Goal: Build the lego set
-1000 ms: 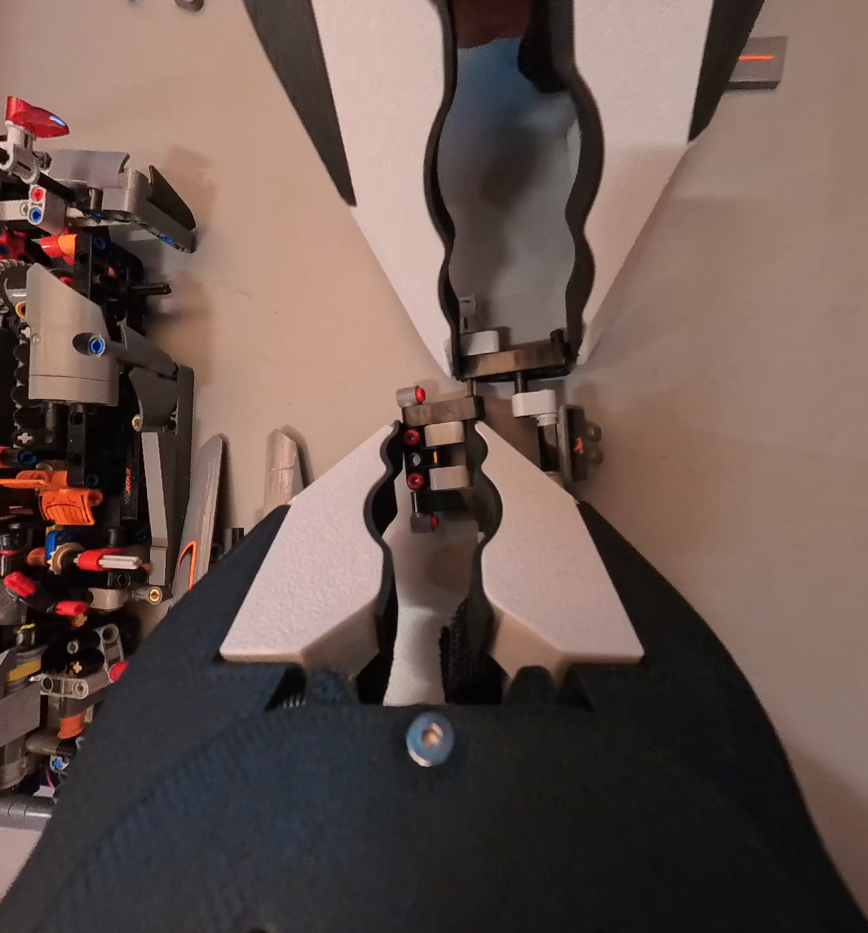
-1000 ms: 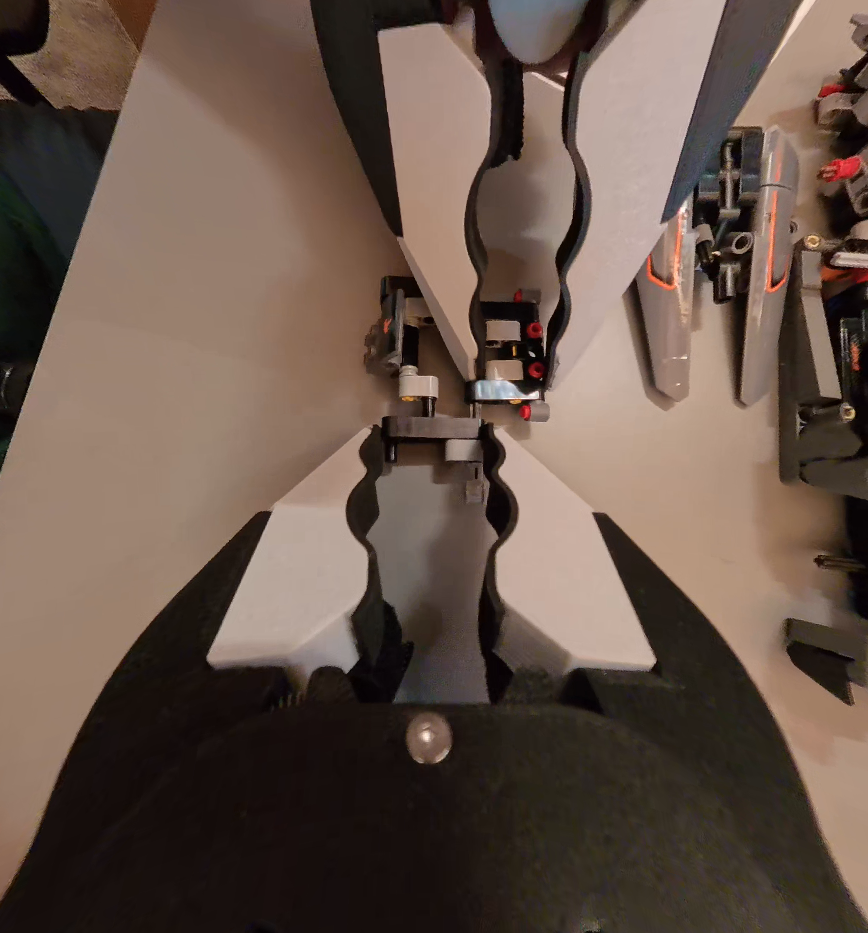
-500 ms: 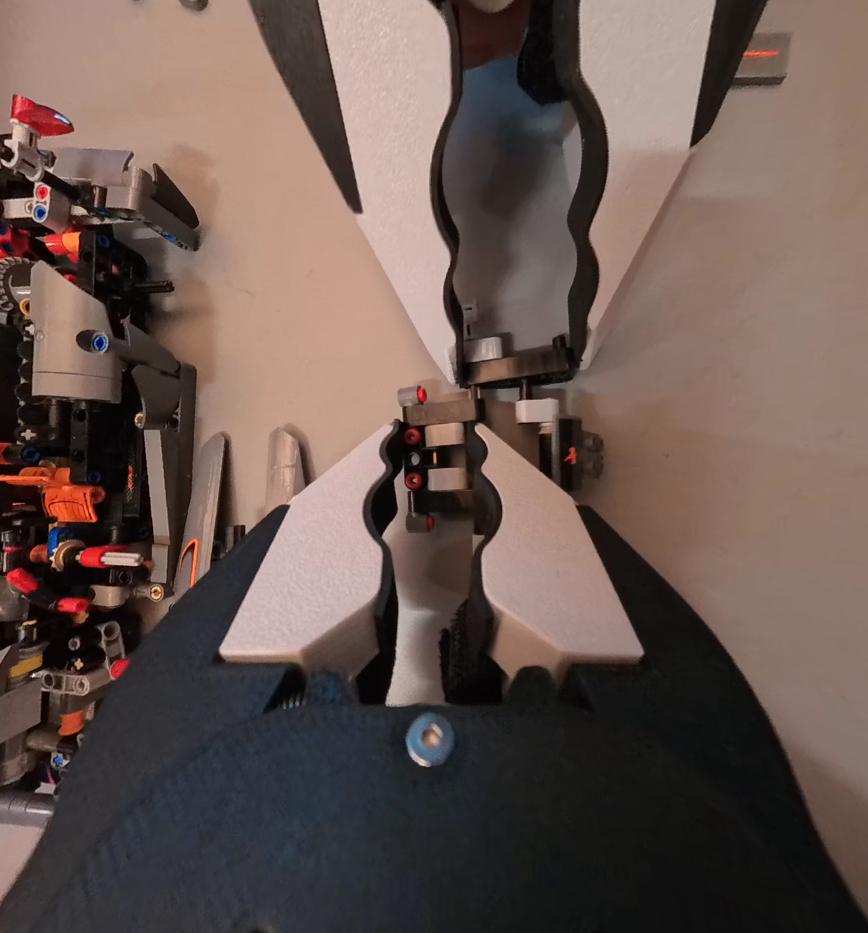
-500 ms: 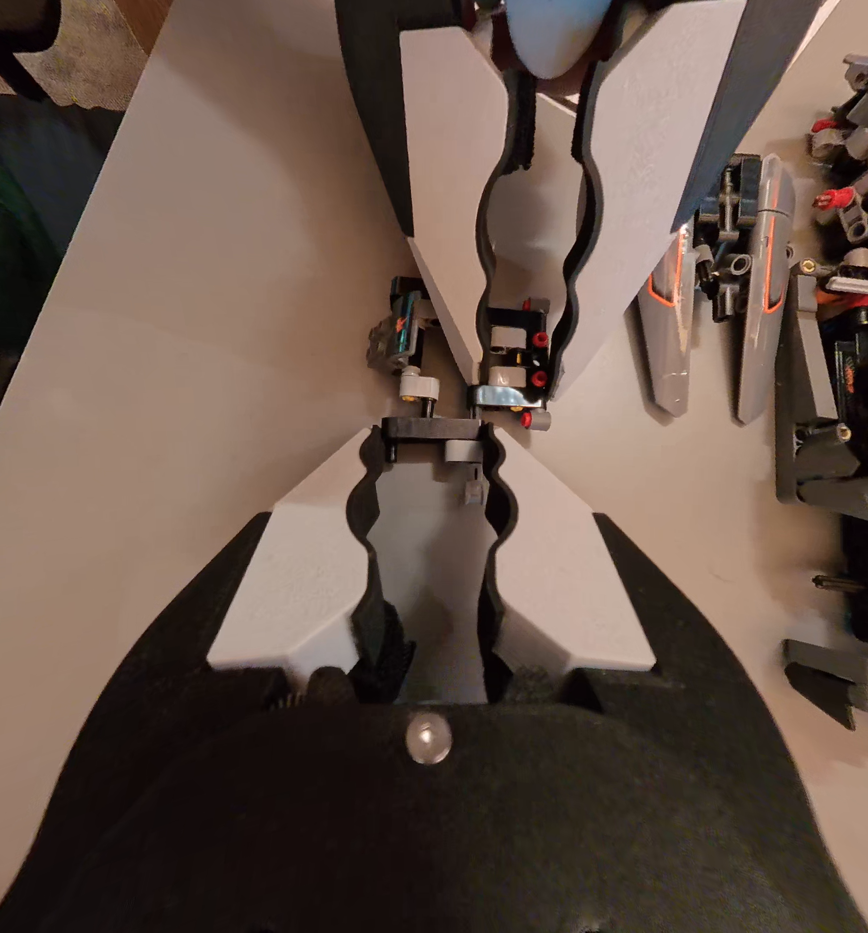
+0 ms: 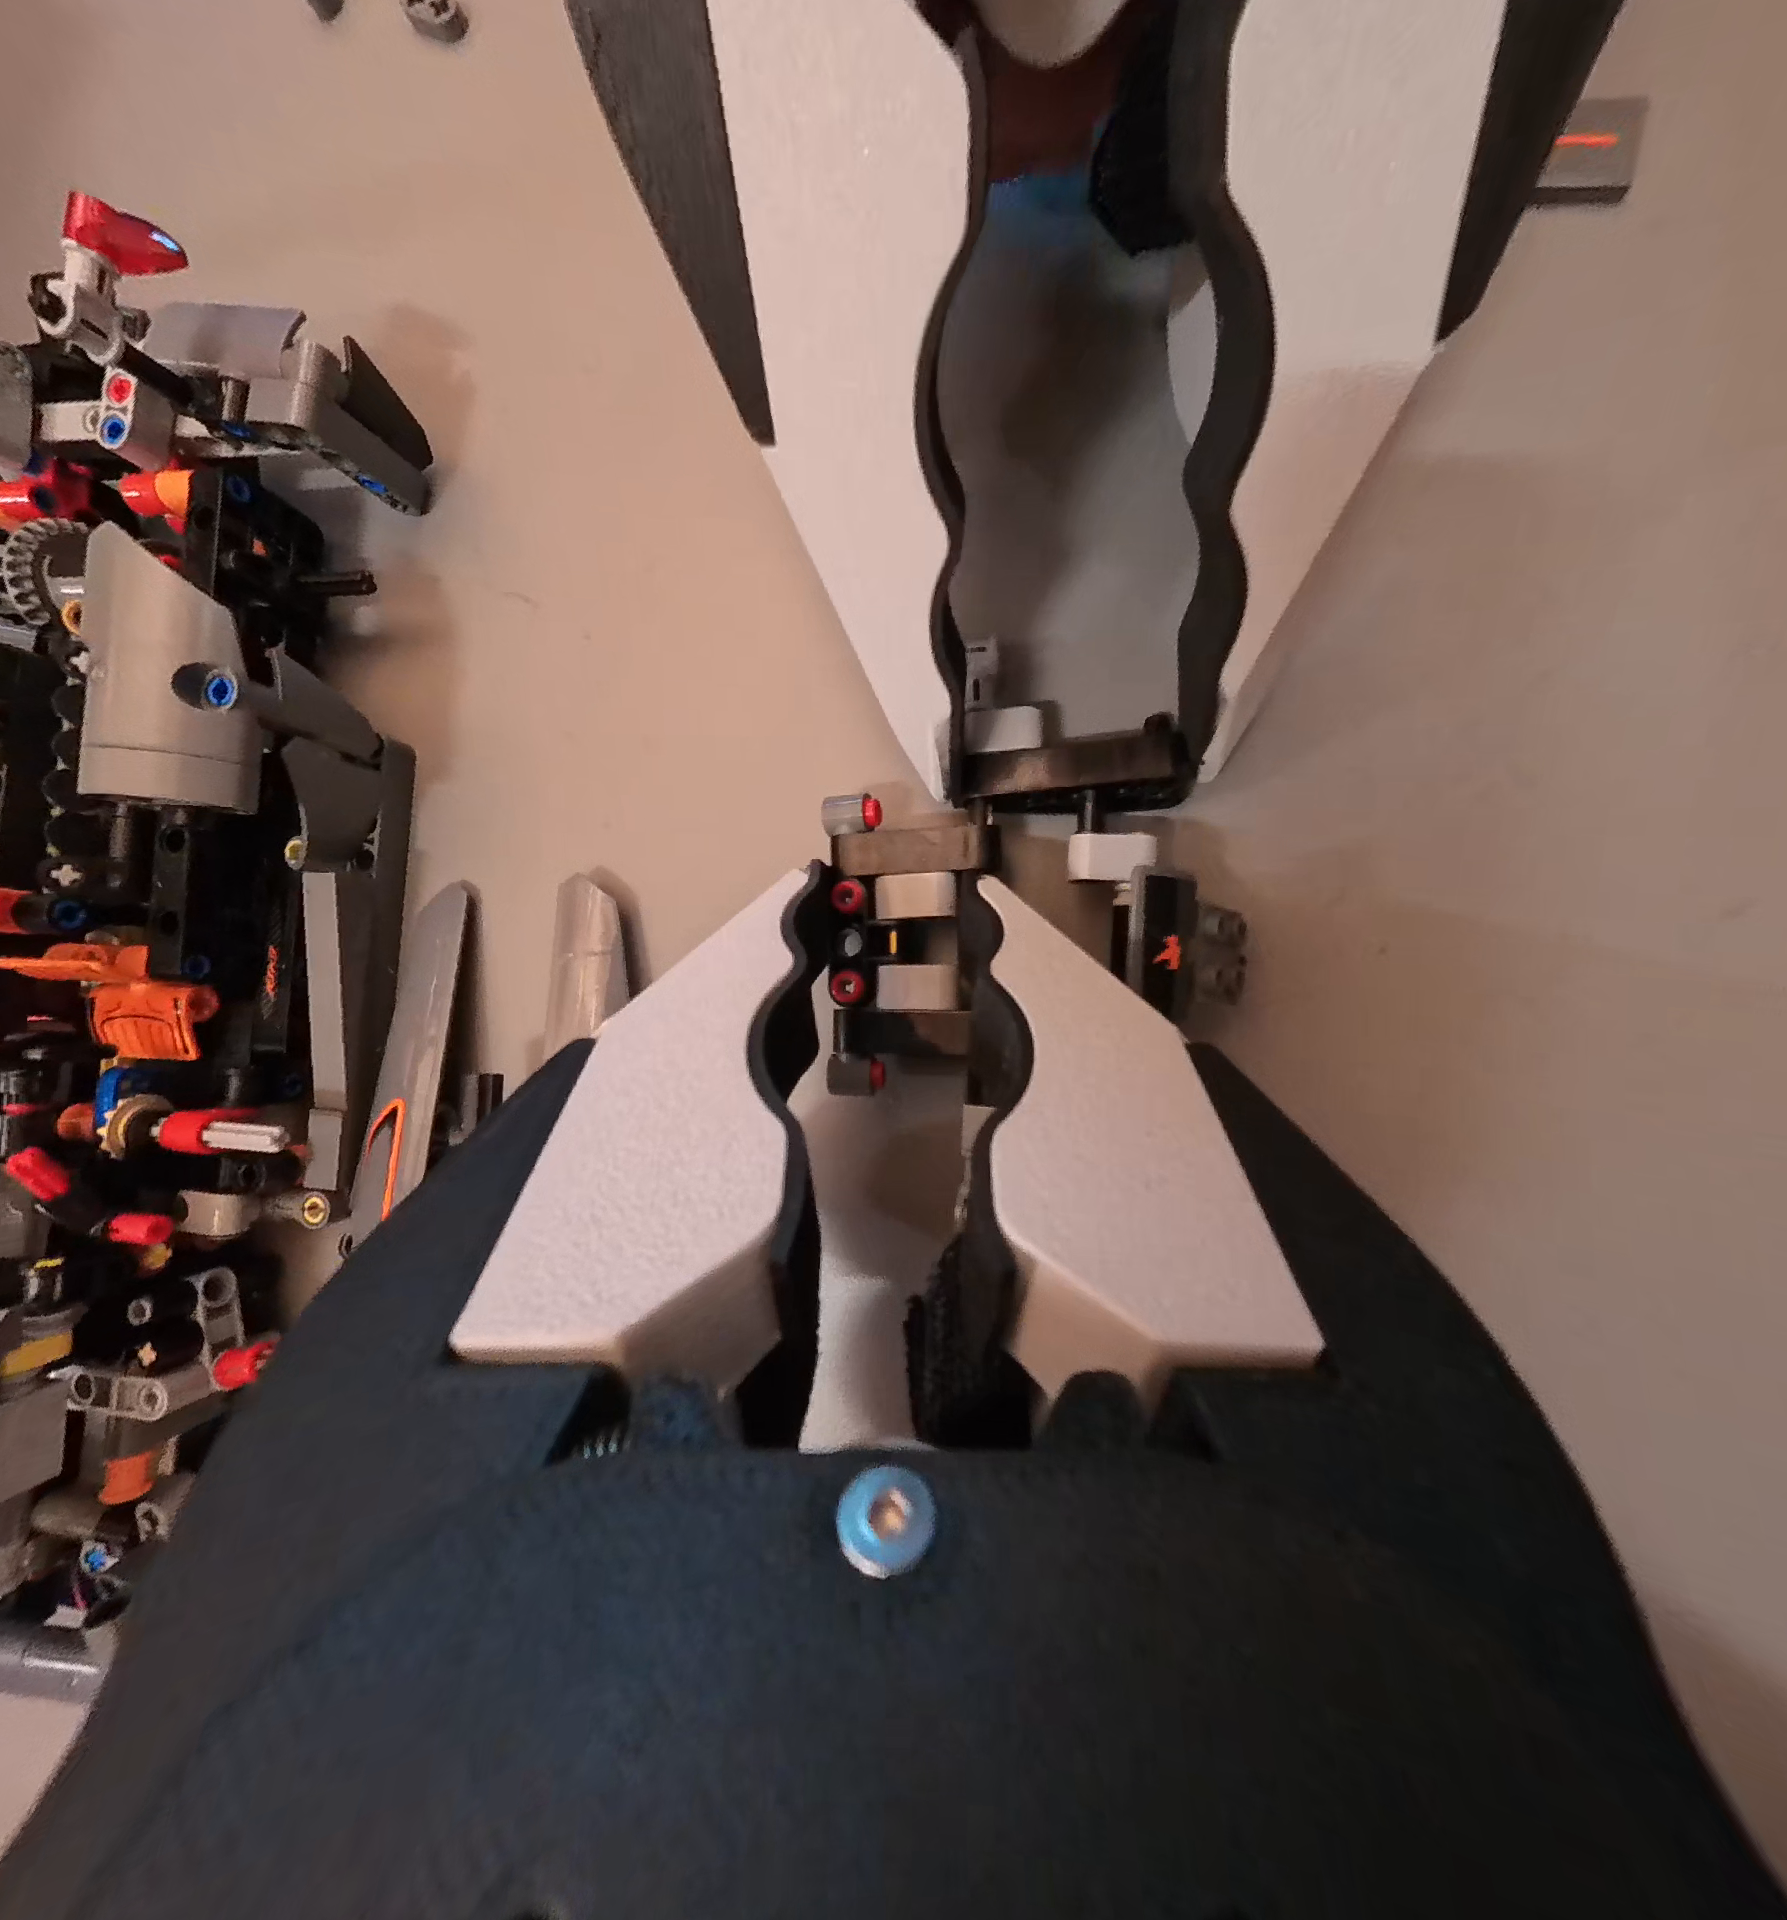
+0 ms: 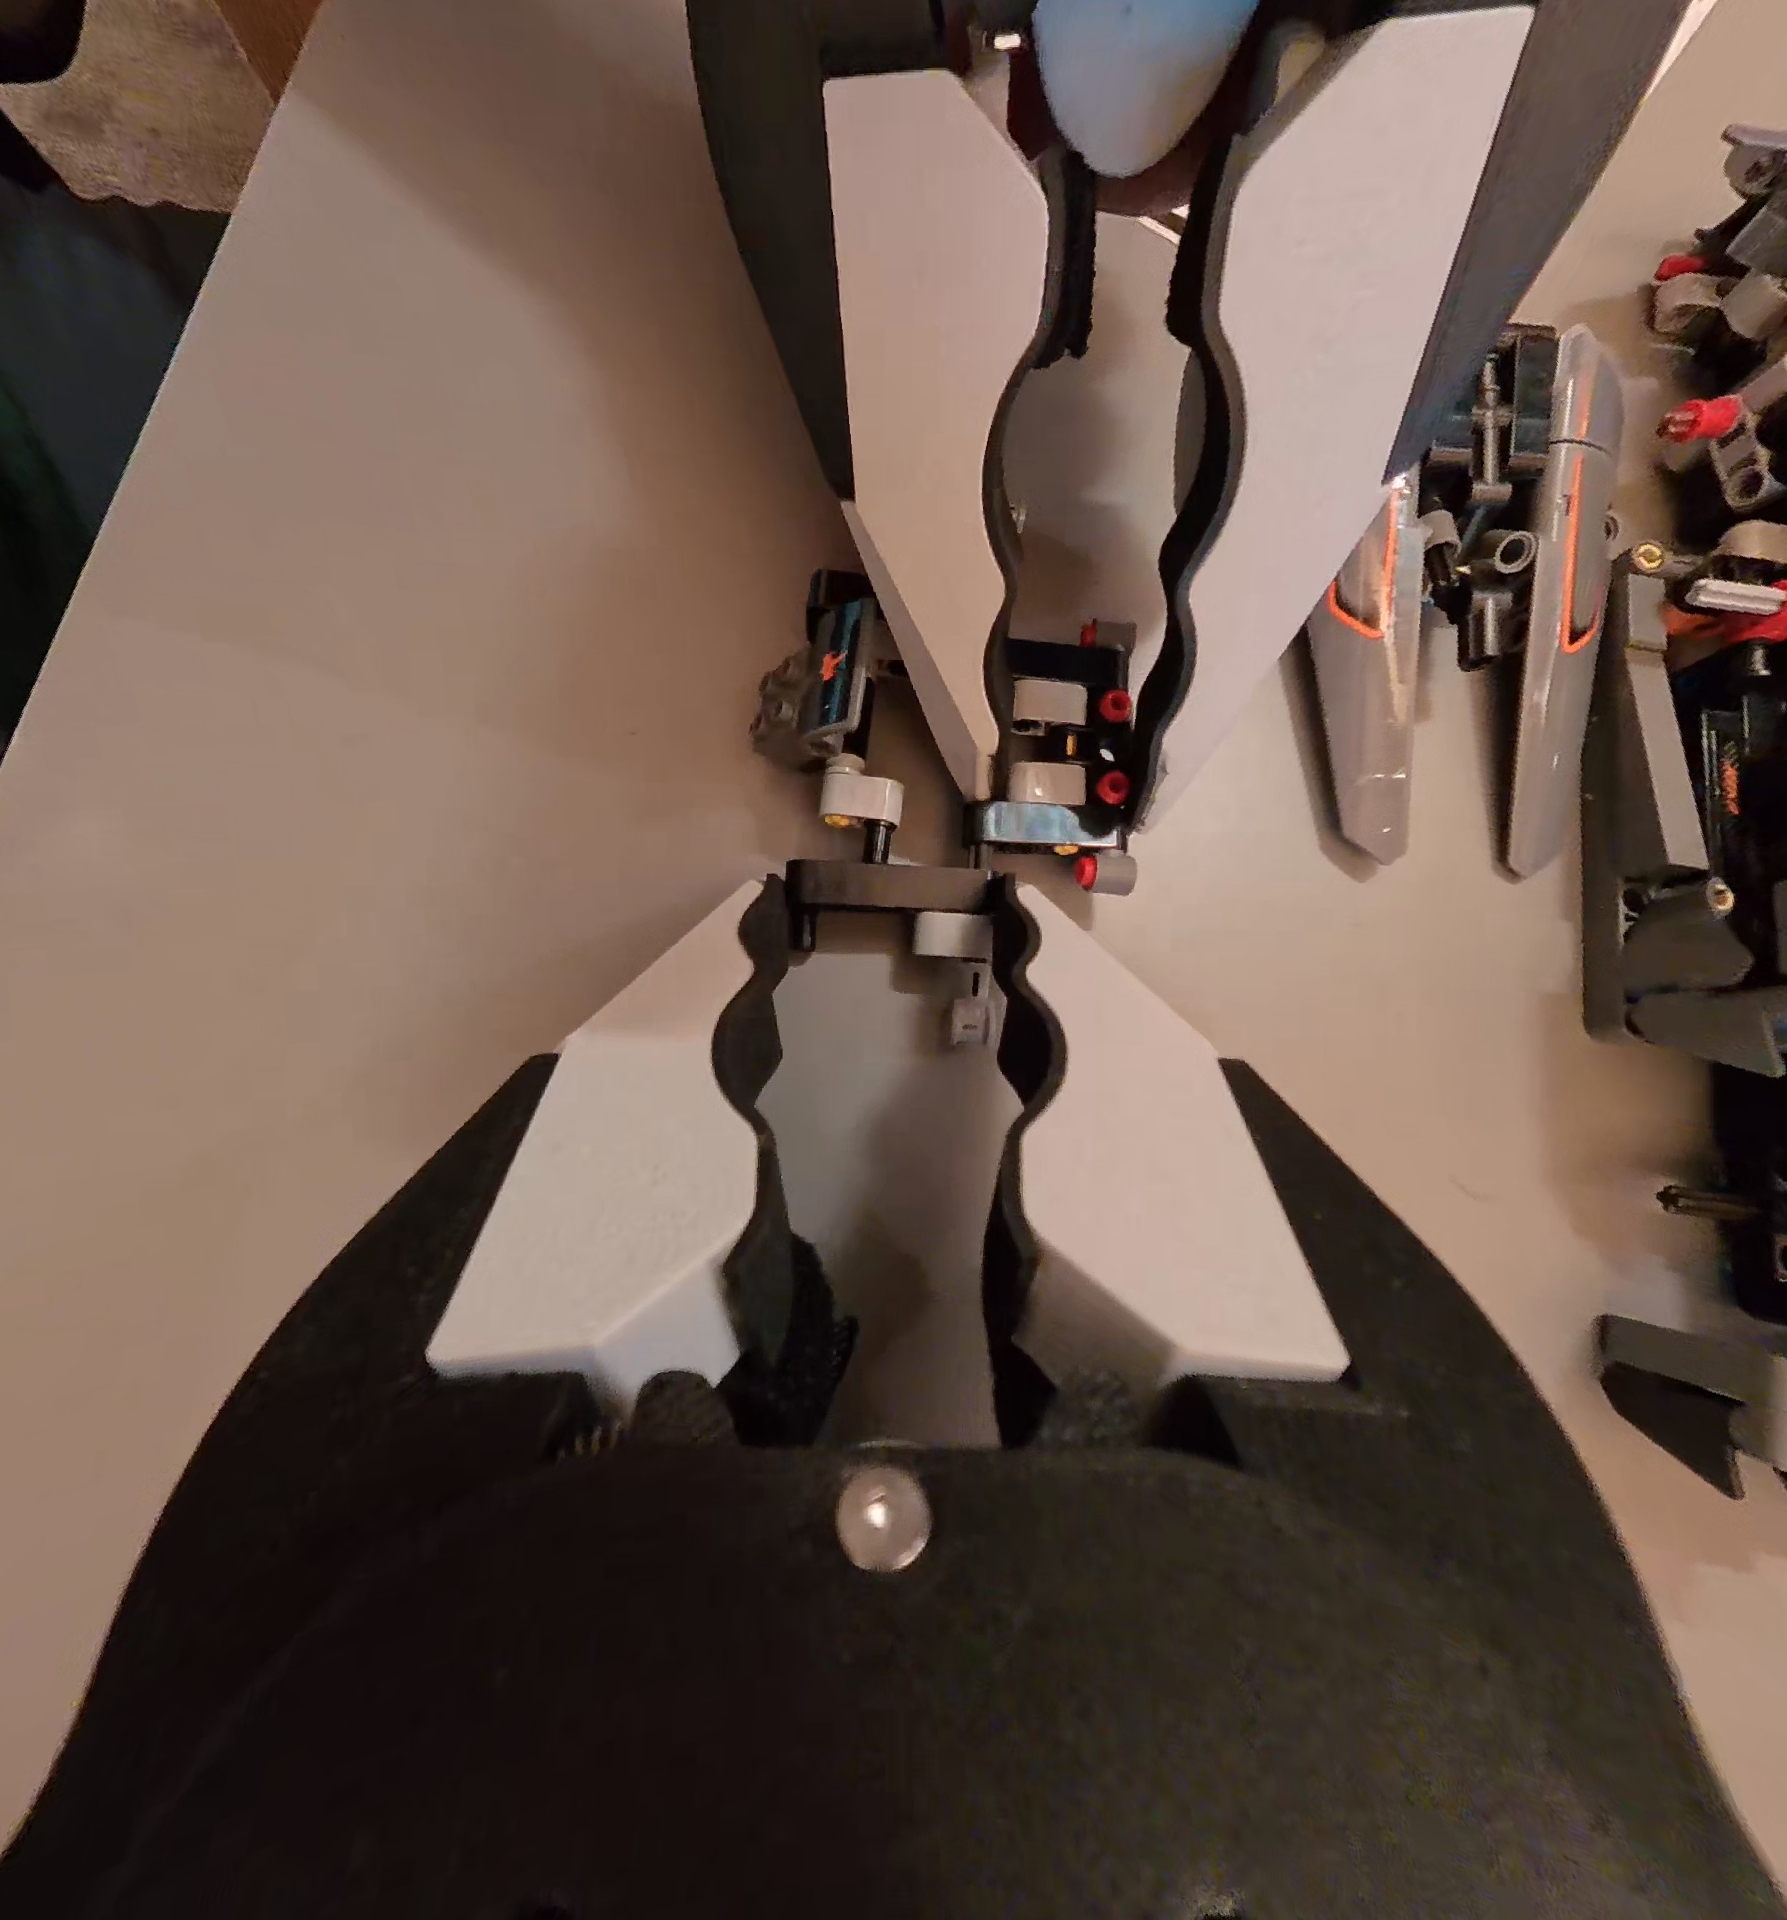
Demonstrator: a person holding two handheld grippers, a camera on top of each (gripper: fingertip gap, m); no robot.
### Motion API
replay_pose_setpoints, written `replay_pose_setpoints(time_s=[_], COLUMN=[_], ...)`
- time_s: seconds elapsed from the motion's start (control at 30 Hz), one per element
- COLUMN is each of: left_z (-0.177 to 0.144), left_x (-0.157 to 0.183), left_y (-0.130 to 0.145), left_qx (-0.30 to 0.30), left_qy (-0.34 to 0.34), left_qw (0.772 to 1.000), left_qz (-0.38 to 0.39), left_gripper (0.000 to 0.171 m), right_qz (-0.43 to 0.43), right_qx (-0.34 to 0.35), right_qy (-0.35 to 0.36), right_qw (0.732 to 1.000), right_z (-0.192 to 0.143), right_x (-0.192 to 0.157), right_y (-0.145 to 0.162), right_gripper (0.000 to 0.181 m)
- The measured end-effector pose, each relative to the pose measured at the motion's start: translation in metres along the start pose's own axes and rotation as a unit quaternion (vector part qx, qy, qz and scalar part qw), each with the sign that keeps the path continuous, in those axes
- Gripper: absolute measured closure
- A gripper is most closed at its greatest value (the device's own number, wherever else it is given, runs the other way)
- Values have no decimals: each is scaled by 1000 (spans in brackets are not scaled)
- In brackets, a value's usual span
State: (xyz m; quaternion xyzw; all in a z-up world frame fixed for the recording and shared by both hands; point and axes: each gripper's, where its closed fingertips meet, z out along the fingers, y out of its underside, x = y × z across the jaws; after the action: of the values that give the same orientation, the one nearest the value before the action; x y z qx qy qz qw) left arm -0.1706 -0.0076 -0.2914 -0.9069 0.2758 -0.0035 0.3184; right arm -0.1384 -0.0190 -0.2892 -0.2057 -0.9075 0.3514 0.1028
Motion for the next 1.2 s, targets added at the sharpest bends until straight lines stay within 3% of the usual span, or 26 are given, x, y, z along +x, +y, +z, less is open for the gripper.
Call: replay_pose_setpoints(time_s=[0.63, 0.87, 1.03, 1.2], left_z=[0, -17, -41, -26], left_x=[-3, -16, 5, 26], left_y=[1, 0, -6, -4], left_qx=[-10, 34, 70, 55], left_qy=[1, -31, -54, -98], left_qw=[1000, 997, 993, 992], left_qz=[1, -69, -77, -62], left_gripper=[150, 137, 138, 140], right_qz=[28, 46, 37, 42], right_qx=[15, 23, 24, 16], right_qy=[-10, -1, 2, 5], right_qw=[999, 999, 999, 999], right_z=[1, -3, -3, 4], right_x=[4, 7, 6, 5], right_y=[-3, 0, -1, 3], right_gripper=[143, 132, 134, 141])
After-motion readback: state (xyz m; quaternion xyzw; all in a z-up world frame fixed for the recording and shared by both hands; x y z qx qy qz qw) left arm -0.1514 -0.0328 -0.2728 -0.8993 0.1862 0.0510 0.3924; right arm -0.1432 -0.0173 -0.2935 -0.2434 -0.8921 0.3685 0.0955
